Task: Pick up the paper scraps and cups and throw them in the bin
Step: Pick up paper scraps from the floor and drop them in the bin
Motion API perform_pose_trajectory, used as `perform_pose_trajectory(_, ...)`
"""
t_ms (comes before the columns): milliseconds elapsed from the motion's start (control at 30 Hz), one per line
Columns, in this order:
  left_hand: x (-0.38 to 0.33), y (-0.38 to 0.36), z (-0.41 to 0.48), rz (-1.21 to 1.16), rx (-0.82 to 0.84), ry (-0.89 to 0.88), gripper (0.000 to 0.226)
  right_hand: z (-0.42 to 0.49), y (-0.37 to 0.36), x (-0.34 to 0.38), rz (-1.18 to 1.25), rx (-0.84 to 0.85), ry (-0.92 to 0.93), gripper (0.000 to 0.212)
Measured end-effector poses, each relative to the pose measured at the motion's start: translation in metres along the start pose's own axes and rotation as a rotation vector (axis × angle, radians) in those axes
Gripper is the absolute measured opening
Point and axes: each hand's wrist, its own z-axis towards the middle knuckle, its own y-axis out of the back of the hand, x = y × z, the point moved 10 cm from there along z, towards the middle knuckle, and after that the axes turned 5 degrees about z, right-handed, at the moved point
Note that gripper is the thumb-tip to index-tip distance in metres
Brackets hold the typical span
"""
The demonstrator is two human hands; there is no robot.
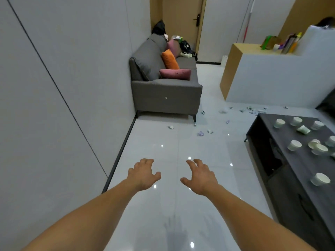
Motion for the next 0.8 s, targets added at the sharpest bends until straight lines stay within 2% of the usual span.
perform_pose_trajectory(233,-0.104,0.030,0.140,-0.005,0.001,-0.092,0.068,0.119,0.058,-0.086,0.040,-0.021,-0.068,0.079)
perform_pose_trajectory(433,-0.172,0.064,0.241,-0.037,0.005,-0.077,0.068,0.214,0.130,-0.143,0.051,-0.049,-0.053,0.078)
perform_pose_trajectory(600,-0.208,0.074,0.319,-0.061,0.045,-0.079,0.069,0.288,0.166,-0.184,0.045,-0.026,-0.087,0.078)
perform_pose_trajectory(800,-0.219,0.090,0.443,-0.098,0.066,-0.078,0.069,0.413,0.189,-0.199,0.031,-0.016,-0.088,0.076)
